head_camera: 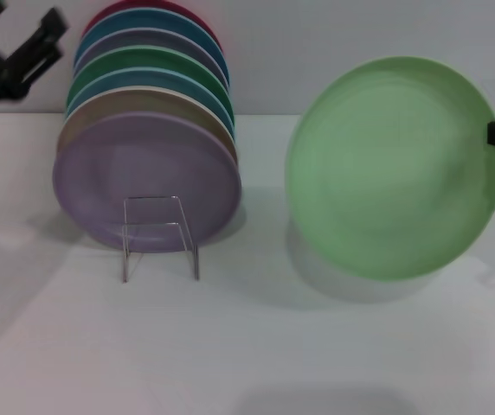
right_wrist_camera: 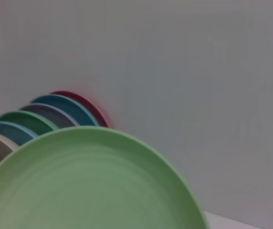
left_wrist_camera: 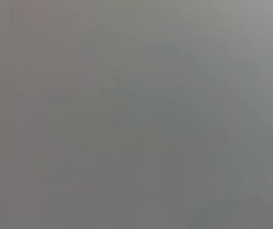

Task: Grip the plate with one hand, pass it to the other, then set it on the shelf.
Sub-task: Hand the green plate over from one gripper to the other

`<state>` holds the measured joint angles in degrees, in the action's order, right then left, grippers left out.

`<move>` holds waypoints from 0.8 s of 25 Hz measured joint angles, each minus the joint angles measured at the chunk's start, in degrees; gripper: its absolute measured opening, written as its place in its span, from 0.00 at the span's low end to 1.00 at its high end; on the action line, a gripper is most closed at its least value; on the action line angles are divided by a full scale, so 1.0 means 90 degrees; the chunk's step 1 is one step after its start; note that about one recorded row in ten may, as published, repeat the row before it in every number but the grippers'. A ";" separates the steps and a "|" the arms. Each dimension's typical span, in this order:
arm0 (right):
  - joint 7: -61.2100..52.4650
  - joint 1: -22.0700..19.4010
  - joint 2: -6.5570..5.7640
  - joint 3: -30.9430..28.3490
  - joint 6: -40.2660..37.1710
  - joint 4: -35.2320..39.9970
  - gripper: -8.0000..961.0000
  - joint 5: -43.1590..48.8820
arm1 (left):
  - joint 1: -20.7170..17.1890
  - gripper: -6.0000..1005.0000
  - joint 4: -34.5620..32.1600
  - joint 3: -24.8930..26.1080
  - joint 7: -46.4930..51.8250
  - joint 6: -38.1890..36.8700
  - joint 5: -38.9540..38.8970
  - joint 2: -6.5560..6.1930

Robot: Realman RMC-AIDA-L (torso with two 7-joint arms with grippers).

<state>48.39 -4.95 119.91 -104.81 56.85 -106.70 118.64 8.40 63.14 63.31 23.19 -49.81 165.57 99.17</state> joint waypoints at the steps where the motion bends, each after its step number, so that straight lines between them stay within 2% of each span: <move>1: 0.0708 -0.0047 0.0000 0.0004 -0.0307 0.0438 0.01 -0.0427 | -0.0014 0.81 0.0621 -0.0036 0.0107 0.0695 0.0000 -0.0255; 2: 0.0708 -0.0047 0.0000 0.0004 -0.0307 0.0438 0.01 -0.0427 | -0.0014 0.81 0.0621 -0.0036 0.0107 0.0695 0.0000 -0.0255; 3: 0.0983 -0.0064 0.0000 0.0005 -0.0423 0.0598 0.01 -0.0598 | 0.0090 0.81 0.1747 -0.0150 0.0477 0.1917 0.0008 -0.0824; 4: 0.1486 -0.0092 0.0000 0.0017 -0.0634 0.0843 0.01 -0.0930 | 0.0287 0.81 0.2513 -0.0266 0.0788 0.2721 0.0008 -0.1297; 5: 0.1938 -0.0118 0.0000 0.0027 -0.0795 0.1007 0.01 -0.1224 | 0.0287 0.81 0.2513 -0.0266 0.0788 0.2721 0.0008 -0.1297; 6: 0.3096 -0.0174 -0.0002 0.0035 -0.1106 0.1511 0.01 -0.2169 | 0.0287 0.81 0.2513 -0.0266 0.0788 0.2721 0.0008 -0.1297; 7: 0.3096 -0.0174 -0.0002 0.0035 -0.1106 0.1511 0.01 -0.2169 | 0.0325 0.80 0.2666 -0.0282 0.0842 0.2866 0.0007 -0.1381; 8: 0.3787 -0.0179 -0.0003 0.0023 -0.1170 0.1795 0.01 -0.2748 | 0.0325 0.80 0.2666 -0.0282 0.0842 0.2866 0.0007 -0.1381; 9: 0.5213 -0.0111 -0.0028 -0.0008 -0.1055 0.2482 0.01 -0.3964 | 0.0451 0.80 0.3350 -0.0295 0.0960 0.3605 0.0004 -0.1621; 10: 0.5213 -0.0111 -0.0028 -0.0008 -0.1055 0.2482 0.01 -0.3964 | 0.0451 0.80 0.3350 -0.0295 0.0960 0.3605 0.0004 -0.1621; 11: 0.6361 -0.0013 -0.0049 -0.0012 -0.0820 0.3114 0.01 -0.4824 | 0.0497 0.80 0.3796 -0.0240 0.0934 0.4183 0.0002 -0.1657; 13: 0.6858 0.0043 -0.0056 -0.0014 -0.0677 0.3404 0.02 -0.5208 | 0.0497 0.80 0.3796 -0.0240 0.0934 0.4183 0.0002 -0.1657; 14: 0.7382 0.0111 -0.0060 -0.0012 -0.0530 0.3736 0.02 -0.5536 | 0.0781 0.80 0.4579 -0.0214 0.0775 0.5611 -0.0005 -0.1682; 15: 0.7788 0.0171 -0.0063 -0.0014 -0.0412 0.4010 0.02 -0.5792 | 0.0781 0.80 0.4579 -0.0214 0.0775 0.5611 -0.0005 -0.1682; 16: 0.8440 0.0292 -0.0062 -0.0013 -0.0240 0.4504 0.02 -0.6215 | 0.1012 0.80 0.4930 -0.0169 0.0393 0.6669 -0.0059 -0.1466; 18: 0.8644 0.0368 -0.0062 -0.0013 -0.0198 0.4739 0.02 -0.6363 | 0.1012 0.80 0.4930 -0.0169 0.0393 0.6669 -0.0059 -0.1466; 19: 0.8834 0.0448 -0.0061 -0.0011 -0.0154 0.4939 0.02 -0.6490 | 0.1108 0.80 0.5082 -0.0084 0.0078 0.7234 -0.0133 -0.1259; 20: 0.9003 0.0547 -0.0056 -0.0012 -0.0096 0.5167 0.02 -0.6548 | 0.1258 0.80 0.5229 0.0330 -0.1013 0.8277 -0.0725 -0.0633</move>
<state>129.42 -0.03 119.41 -104.92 55.98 -60.20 59.71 19.72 110.20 66.29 14.08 24.69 159.04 93.47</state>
